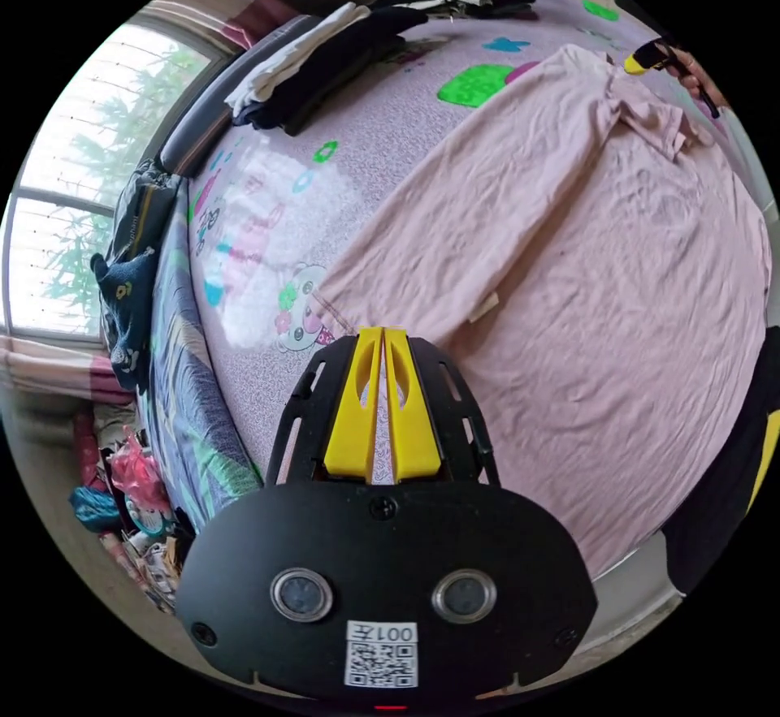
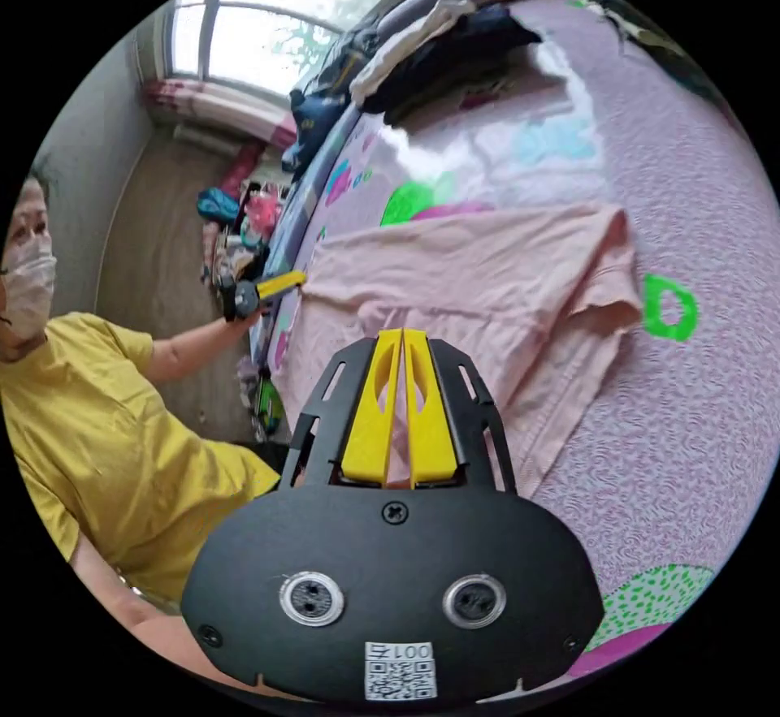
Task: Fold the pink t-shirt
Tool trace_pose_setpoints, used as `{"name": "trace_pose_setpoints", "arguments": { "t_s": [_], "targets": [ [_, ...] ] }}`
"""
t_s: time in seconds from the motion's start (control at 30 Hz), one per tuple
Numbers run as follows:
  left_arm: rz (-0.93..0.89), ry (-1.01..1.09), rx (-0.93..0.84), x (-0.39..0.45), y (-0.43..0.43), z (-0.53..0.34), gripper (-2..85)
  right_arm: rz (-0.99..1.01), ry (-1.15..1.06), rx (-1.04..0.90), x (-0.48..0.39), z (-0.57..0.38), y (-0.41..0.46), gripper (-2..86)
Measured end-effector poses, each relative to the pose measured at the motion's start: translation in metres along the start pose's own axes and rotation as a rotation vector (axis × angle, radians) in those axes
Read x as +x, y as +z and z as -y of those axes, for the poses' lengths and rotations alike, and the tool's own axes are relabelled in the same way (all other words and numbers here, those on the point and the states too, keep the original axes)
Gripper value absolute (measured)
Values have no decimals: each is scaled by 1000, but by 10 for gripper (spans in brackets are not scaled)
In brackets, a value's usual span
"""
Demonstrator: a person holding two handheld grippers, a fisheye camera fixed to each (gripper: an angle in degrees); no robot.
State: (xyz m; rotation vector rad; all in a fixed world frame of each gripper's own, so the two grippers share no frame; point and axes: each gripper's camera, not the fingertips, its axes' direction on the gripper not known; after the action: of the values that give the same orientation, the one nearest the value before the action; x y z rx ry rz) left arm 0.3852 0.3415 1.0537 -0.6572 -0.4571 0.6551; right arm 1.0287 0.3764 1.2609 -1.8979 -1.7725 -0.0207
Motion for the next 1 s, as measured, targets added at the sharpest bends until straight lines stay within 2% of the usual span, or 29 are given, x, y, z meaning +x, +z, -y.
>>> {"name": "trace_pose_setpoints", "arguments": {
  "t_s": [0.1, 0.13, 0.2, 0.3, 0.43, 0.67, 1.0],
  "targets": [
    [20, 17, -40, 0, 14, -7, -13, -44, -61, -181, -16, -4, 42, 5],
    [24, 21, -66, -3, 20, -11, -13, -129, -80, -261, -21, -6, 55, 5],
    [7, 38, -45, -8, 21, -15, -13, -145, -108, -262, -30, -5, 57, 5],
    [77, -2, -50, -18, 18, -8, -13, -236, -161, -190, -47, 4, 43, 5],
    [45, -45, 24, -32, 14, 17, -13, -489, -80, -62, -49, 32, 21, 5],
    [20, 25, -3, -18, 38, 39, -14, -749, -117, -196, -53, 49, 70, 4],
    [136, 12, -51, -38, 61, 84, -14, -839, -158, -90, -51, 98, 91, 5]
  ]
}}
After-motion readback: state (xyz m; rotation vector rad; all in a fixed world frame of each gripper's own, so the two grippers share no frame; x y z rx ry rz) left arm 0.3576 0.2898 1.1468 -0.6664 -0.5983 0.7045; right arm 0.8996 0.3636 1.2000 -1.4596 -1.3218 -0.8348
